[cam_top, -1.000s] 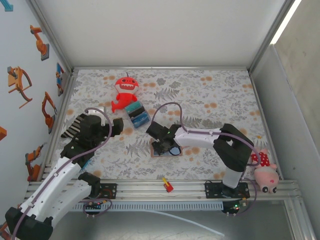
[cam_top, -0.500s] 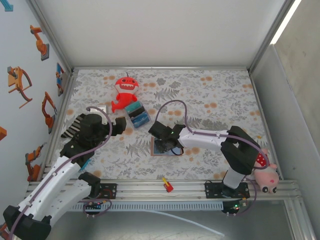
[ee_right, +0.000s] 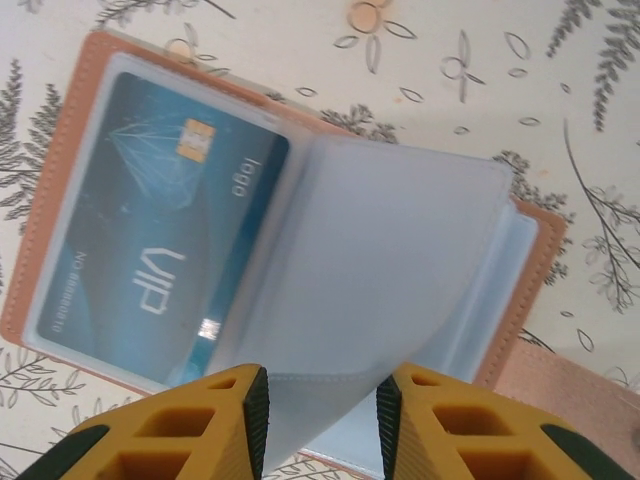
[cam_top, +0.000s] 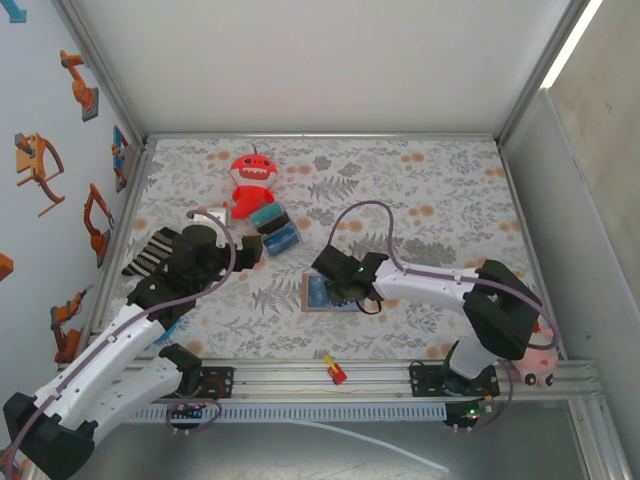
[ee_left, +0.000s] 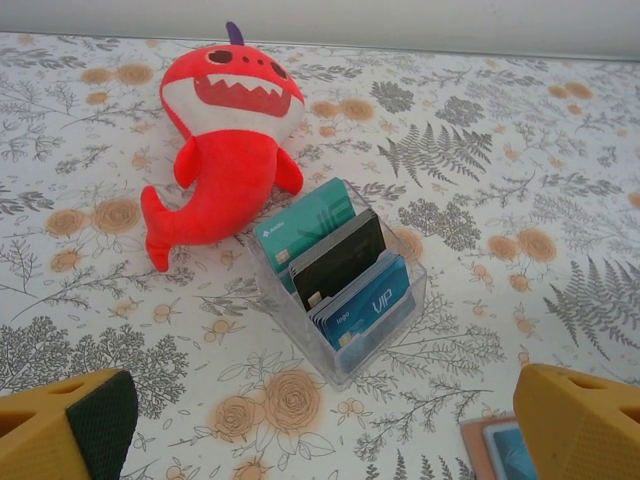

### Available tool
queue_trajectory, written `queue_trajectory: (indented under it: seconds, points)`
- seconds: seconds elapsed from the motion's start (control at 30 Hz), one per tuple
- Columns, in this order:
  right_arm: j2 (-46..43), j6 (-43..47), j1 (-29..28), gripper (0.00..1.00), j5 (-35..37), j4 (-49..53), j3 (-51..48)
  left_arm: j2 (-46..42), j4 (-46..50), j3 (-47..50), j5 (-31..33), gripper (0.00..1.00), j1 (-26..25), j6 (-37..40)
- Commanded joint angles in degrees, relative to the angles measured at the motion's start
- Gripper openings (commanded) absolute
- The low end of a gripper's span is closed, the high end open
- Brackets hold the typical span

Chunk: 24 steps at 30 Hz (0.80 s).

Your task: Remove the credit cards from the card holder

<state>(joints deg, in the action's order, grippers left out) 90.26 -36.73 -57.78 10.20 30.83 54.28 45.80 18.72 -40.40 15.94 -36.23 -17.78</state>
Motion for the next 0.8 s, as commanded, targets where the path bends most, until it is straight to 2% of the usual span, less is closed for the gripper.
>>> queue_trajectory:
  seconds: [0.0,0.33,0.77]
  points:
    - [-2.6,-2.6,0.8,0.34,1.4,1.1,-2.5,0.8,-1.2,-1.6,2.8,0.97,-1.8,2.6]
    - [-4.2,-5.4,4.0,0.33,-4.3,-6.1,-9.4,4.0,-1.6,-1.6,3.9,0.97,-4.1,3.9]
    - [-6.2,-2.8,10.1,0.27,-7.6,-7.8,-12.0,7.0,-1.9,-0.5,5.8,0.97,-7.2,3.7]
